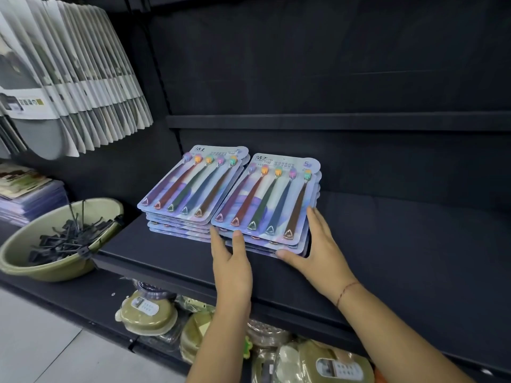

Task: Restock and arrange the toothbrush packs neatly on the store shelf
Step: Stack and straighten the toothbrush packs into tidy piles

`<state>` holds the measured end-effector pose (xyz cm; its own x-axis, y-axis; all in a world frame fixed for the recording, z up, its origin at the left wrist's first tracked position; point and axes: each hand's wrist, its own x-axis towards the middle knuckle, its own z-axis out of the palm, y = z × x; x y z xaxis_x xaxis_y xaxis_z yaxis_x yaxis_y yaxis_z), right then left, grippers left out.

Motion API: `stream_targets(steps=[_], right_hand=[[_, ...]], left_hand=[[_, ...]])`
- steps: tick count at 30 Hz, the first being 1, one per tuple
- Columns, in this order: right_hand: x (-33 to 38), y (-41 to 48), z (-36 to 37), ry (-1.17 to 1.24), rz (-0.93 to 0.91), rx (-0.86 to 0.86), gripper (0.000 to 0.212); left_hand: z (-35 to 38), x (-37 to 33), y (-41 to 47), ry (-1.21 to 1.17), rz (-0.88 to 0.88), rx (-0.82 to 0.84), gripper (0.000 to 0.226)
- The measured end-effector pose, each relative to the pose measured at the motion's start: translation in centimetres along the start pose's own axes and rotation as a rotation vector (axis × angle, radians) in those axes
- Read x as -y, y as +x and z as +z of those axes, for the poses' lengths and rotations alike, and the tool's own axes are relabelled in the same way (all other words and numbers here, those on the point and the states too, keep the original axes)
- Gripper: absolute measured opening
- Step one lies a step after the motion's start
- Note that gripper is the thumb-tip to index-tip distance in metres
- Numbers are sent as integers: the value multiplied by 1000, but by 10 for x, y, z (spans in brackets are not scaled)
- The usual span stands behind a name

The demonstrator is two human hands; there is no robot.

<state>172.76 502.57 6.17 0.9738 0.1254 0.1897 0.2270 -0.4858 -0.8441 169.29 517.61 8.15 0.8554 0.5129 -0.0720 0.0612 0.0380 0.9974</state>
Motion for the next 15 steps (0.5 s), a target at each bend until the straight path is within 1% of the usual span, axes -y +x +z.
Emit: stream_targets(steps=[2,4,9,12,15], right_hand=[[-1,2,1,-10,-10,-29,98],[-1,2,0,-19,-15,-38,93],[1,-2,0,44,-5,-70,98],[0,-3,1,43,-37,-74,89],[2,-2,7,-33,-61,-77,80]], left_hand=[[-2,-1,3,-12,12,-2,63],[-6,0,8,8,26,-17,59],[-13,1,15,50,61,-38,49],[-14,0,16,53,78,-56,42],[-14,1,18,77,96,-55,39]])
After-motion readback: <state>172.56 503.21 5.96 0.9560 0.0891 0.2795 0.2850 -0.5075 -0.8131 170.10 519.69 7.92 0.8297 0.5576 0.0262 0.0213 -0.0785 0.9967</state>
